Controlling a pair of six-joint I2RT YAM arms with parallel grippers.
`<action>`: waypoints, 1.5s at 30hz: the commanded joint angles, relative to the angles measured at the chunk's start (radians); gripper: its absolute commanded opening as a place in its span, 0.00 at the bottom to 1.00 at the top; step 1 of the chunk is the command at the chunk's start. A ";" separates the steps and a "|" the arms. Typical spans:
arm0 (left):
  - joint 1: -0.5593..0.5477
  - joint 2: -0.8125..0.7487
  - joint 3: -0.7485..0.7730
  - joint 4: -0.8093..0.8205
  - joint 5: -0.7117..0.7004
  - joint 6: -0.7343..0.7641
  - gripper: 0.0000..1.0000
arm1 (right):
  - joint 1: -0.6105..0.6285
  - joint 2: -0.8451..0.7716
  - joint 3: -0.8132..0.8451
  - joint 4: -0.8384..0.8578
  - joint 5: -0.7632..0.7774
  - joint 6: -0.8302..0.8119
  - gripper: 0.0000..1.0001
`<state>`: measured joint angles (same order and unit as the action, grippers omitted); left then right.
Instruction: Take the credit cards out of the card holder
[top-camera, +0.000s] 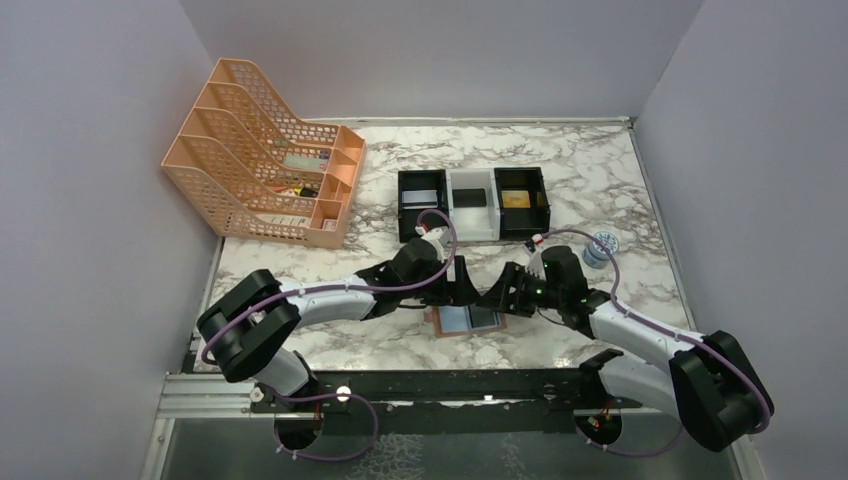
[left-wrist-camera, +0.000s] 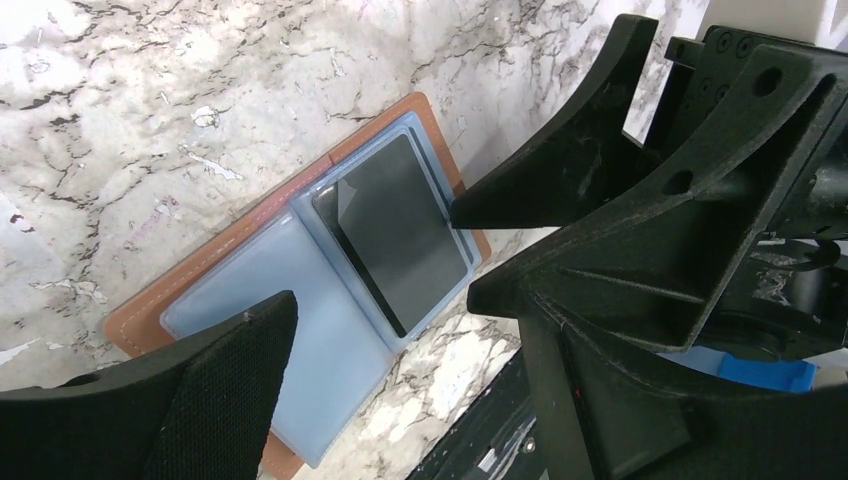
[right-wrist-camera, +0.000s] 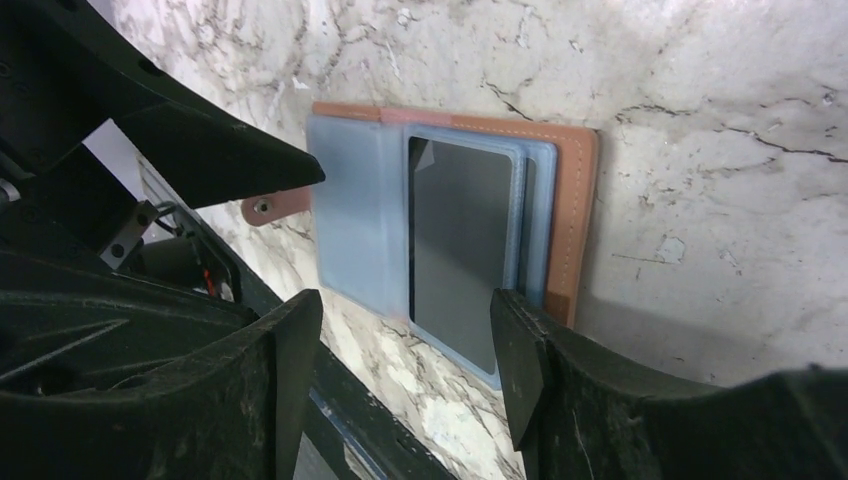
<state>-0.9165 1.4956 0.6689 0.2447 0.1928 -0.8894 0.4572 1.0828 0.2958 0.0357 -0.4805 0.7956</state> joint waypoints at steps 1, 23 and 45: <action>-0.001 0.029 0.013 0.035 -0.019 -0.010 0.82 | 0.005 0.025 0.030 -0.028 -0.026 -0.022 0.61; -0.020 0.089 0.018 0.045 -0.025 -0.049 0.46 | 0.004 0.071 0.040 -0.060 0.011 -0.034 0.46; -0.019 0.152 -0.042 0.139 -0.021 -0.132 0.22 | 0.005 0.117 0.045 -0.028 -0.031 -0.028 0.36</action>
<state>-0.9314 1.6455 0.6395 0.3382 0.1883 -1.0122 0.4572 1.1862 0.3229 0.0055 -0.4923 0.7734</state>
